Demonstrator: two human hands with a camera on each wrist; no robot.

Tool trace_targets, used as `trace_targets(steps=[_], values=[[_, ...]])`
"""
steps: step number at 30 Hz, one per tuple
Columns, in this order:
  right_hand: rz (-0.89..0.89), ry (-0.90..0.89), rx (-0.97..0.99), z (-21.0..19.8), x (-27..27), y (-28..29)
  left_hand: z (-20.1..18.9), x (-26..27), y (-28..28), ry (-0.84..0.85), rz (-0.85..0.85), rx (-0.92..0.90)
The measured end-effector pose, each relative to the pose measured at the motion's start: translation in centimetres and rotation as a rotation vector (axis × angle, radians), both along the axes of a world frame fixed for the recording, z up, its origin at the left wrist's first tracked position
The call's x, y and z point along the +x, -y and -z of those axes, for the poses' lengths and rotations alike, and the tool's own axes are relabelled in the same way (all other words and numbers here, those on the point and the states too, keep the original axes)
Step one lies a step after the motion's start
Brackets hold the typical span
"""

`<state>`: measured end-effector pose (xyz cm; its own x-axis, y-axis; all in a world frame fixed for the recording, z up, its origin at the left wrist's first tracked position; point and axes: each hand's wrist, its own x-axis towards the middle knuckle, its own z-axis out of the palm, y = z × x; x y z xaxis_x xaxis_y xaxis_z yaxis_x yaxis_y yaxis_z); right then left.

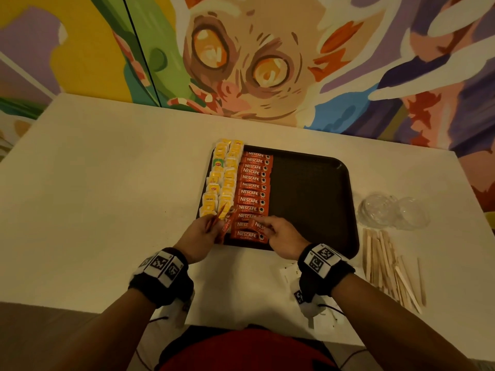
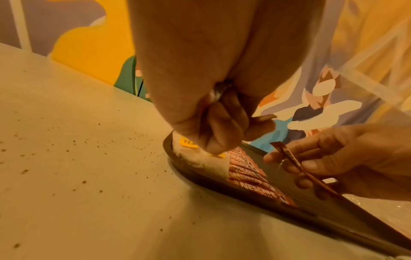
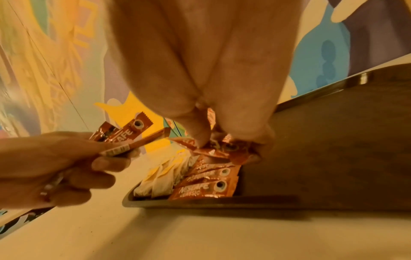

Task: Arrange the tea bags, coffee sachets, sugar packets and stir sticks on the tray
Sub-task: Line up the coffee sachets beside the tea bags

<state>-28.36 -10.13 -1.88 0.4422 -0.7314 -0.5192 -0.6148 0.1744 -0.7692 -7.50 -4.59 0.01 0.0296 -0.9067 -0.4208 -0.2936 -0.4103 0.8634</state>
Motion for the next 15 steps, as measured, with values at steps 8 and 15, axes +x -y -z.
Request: trace_targets(steps=[8,15], values=[[0.002,-0.118,-0.160,0.7,1.7,0.5,1.0,0.8,1.1,0.067,-0.029,-0.017],[-0.021,-0.197,-0.217,1.8,2.6,0.1,1.4,1.3,1.7,0.119,0.003,-0.011]])
